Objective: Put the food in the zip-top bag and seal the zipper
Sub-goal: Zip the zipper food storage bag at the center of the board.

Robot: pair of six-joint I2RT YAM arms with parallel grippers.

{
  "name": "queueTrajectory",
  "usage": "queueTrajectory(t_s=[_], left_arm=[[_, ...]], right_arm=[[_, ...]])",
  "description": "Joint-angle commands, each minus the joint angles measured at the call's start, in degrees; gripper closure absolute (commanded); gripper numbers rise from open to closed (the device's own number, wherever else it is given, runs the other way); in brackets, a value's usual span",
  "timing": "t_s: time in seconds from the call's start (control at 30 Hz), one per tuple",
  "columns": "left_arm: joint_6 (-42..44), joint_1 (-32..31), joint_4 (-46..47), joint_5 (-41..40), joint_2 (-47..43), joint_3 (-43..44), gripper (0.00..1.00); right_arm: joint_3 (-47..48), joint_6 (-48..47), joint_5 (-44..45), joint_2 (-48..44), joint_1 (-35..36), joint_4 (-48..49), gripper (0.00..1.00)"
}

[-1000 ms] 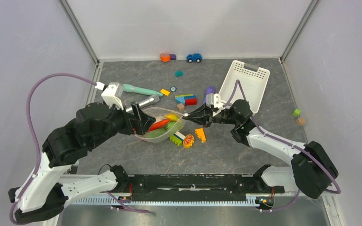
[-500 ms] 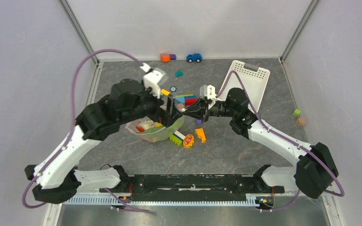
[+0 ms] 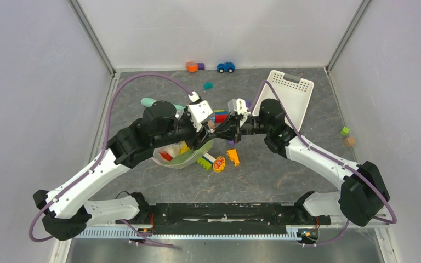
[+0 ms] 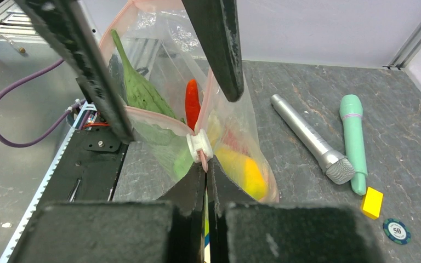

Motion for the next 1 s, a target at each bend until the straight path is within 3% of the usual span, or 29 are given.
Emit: queueTrajectory(t_s=[0.0,0.33,0.8,0.97], left_arm=[[4.99,-0.02,3.72,-0.18,2.49,0.77,0.47],[4.35,-0.02,3.11,0.25,5.8,1.46,0.53],[2.42,0.07,3.21,-3.02,1.73,-2.65,0.61],[2.38,0.07,3.05,-1.84,2.77,-1.89,0.72]], right_arm=[[2.58,-0.88,-1.9,-0.16,-0.03,1.04,1.0],[2.88,-2.21,-0.98,-0.64,-0.03,-0.66,1.0],[2.63,-4.28,-0.4,-2.56,-0.1,-2.94,1.0],[2.39,-4.48,-0.7,-3.03,-0.03,-3.02,1.0]])
